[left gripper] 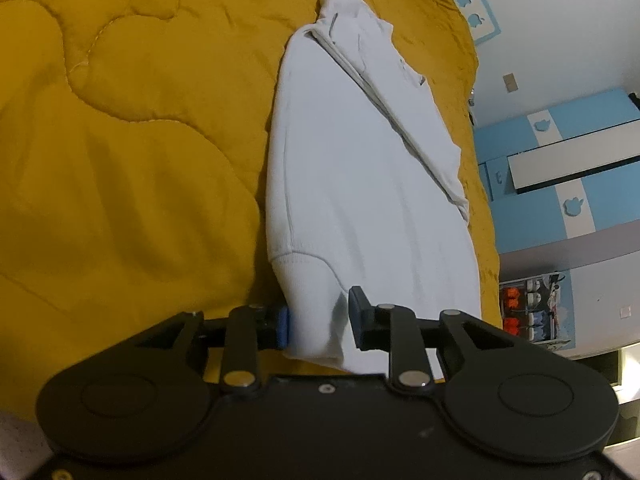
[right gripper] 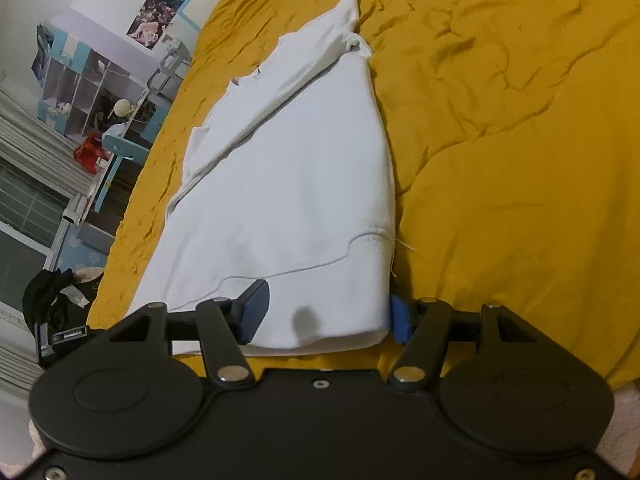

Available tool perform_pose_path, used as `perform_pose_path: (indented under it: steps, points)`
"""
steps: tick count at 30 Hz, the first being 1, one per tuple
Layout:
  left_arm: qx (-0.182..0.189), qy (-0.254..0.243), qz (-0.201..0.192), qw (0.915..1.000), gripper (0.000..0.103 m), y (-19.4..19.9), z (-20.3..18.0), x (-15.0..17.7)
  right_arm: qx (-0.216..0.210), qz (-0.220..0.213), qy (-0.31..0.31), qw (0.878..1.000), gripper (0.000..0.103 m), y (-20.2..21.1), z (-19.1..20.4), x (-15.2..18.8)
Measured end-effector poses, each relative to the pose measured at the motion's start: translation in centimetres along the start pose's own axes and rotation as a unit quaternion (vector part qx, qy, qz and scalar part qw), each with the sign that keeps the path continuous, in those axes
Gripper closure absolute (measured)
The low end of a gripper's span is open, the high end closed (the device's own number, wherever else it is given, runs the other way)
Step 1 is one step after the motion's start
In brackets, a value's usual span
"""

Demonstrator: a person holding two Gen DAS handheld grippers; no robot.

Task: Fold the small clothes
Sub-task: 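Grasp the sweatshirt hem with both tools, then lift the hem with both tools, fold it onto the collar, release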

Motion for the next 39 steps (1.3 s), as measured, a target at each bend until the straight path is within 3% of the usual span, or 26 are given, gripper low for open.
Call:
perform_pose_path:
  steps: [1, 2, 3, 6, 14, 20, 29, 39]
  points:
    - [-0.004, -0.003, -0.001, 1.0000, 0.083, 0.1, -0.1, 0.1, 0.001, 0.001, 0.003, 1.000, 0.062, 0.0, 0.0, 0.0]
    - [-0.008, -0.005, -0.003, 0.9999, 0.090, 0.2, -0.2, 0.2, 0.005, 0.005, 0.006, 1.000, 0.077, 0.0, 0.1, 0.0]
    - [-0.009, -0.007, -0.003, 0.9999, 0.091, 0.2, -0.3, 0.3, 0.011, 0.007, 0.007, 1.000, 0.085, 0.0, 0.1, 0.0]
    - [0.001, -0.005, -0.009, 0.9999, 0.097, 0.6, -0.4, 0.2, -0.006, 0.004, -0.012, 1.000, 0.092, 0.6, -0.6, -0.2]
    - [0.017, -0.040, -0.034, 0.9985, 0.098, 2.0, -3.2, -1.1, -0.069, -0.025, -0.021, 0.997, 0.094, 2.6, 0.2, -1.6]
    - [0.022, -0.068, -0.056, 0.9959, 0.098, 2.5, -5.7, -4.8, -0.091, -0.067, -0.018, 0.993, 0.094, 3.4, 1.6, -5.4]
    - [0.022, -0.094, -0.096, 0.9907, 0.098, 2.0, -9.1, -15.3, -0.098, -0.120, -0.009, 0.988, 0.094, 2.1, 3.8, -16.9]
    - [-0.002, -0.110, -0.111, 0.9877, 0.098, -2.3, -11.5, -28.4, -0.083, -0.134, -0.008, 0.987, 0.094, -3.8, 4.2, -29.1]
Point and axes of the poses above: each gripper's, at about its wrist camera, not at the fingertips, and y roughly against the way its jaws point, z to its left, x to its underside, the point moved 1 cm from there along -y, roughly the way its jaws point, and after that the axes turned 14 degrees about z, right-handed, at the moved point
